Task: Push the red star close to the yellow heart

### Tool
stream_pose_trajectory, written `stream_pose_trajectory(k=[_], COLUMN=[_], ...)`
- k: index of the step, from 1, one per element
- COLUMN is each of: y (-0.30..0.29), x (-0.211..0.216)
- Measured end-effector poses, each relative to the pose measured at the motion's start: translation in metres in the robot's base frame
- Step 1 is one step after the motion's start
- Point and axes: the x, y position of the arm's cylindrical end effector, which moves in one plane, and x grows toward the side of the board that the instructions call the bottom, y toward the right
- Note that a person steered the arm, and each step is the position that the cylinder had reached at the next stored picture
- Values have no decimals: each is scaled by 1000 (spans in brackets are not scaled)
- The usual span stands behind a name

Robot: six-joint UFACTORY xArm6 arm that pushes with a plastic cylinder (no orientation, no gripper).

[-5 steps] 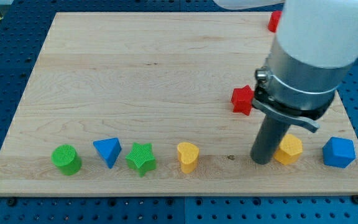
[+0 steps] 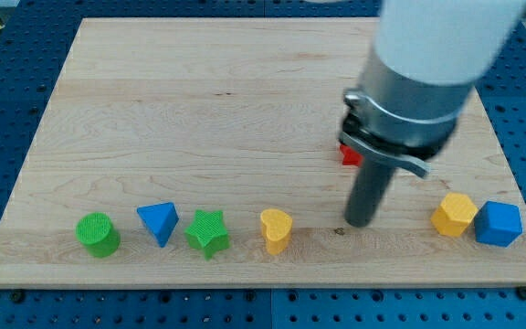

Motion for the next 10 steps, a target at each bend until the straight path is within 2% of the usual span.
stream_pose_trajectory(k=[2, 3, 4, 6, 7, 8, 9, 10], y=[-60, -13, 14, 14, 31, 78, 118, 122], x=[-118, -157, -144, -71, -53, -63, -53, -30])
